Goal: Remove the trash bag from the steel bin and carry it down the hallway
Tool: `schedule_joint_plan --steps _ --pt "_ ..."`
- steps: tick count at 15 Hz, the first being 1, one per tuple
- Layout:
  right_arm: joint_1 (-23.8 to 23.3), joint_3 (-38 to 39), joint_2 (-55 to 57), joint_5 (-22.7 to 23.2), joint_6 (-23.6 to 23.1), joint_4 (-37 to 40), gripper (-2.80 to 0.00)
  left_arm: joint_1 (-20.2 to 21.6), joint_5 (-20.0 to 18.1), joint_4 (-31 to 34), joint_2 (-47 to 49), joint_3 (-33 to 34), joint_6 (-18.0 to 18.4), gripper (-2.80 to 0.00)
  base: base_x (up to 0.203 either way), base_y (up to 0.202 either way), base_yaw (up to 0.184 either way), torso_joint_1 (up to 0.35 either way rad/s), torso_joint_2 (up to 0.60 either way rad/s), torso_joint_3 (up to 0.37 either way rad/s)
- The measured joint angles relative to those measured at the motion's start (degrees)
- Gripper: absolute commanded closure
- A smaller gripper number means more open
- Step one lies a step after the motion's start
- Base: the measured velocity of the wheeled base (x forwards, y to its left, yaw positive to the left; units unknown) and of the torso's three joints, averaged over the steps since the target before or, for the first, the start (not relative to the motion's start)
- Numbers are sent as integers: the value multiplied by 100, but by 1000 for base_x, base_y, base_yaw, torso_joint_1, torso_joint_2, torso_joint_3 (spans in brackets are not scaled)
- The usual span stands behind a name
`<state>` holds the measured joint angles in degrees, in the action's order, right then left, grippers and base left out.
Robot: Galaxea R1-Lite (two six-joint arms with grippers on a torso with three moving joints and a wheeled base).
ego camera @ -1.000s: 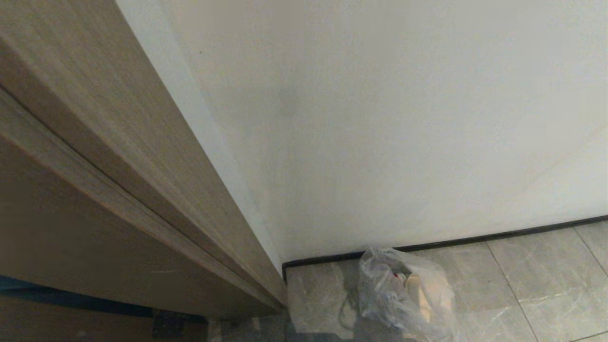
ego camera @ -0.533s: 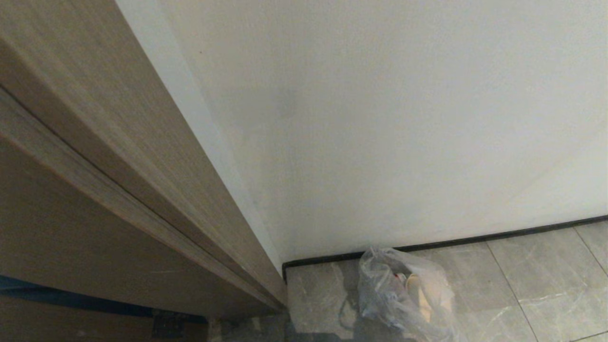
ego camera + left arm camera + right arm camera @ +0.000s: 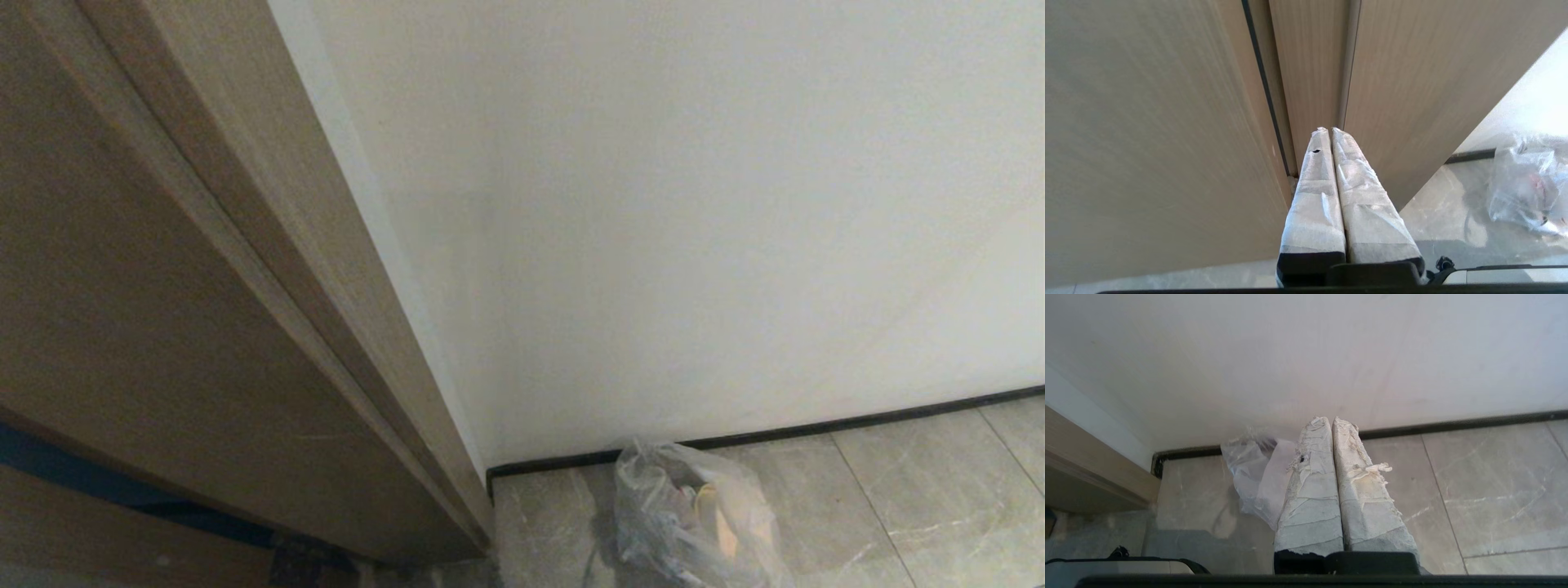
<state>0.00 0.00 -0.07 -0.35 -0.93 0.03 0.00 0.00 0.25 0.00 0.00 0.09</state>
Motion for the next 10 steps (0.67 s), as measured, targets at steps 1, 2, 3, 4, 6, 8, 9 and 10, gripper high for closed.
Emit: schedule_joint_plan --steps 1,2,3,4,6,8,9,10 --pt "0 0 0 2 -1 2 0 0 0 -4 0 0 0 0 0 0 0 2 2 206" --pt "0 0 0 0 -1 2 0 0 0 -4 0 0 0 0 0 0 0 3 -2 217" --pt "0 0 0 0 0 2 0 0 0 -4 0 0 -2 0 0 0 0 2 -1 211" --pt "0 0 0 -2 -1 0 0 0 0 -3 0 0 -2 0 0 0 0 2 4 198" --pt "0 0 0 0 0 2 0 0 0 0 0 0 -2 0 0 0 0 4 0 203" --pt "0 0 0 2 0 0 0 0 -2 0 0 0 -2 0 0 0 0 4 2 207" --pt "0 0 0 2 -1 0 0 0 0 2 -1 0 0 0 0 0 0 2 2 188" --pt "0 0 0 2 -1 2 0 0 0 0 0 0 -2 0 0 0 0 3 -1 207"
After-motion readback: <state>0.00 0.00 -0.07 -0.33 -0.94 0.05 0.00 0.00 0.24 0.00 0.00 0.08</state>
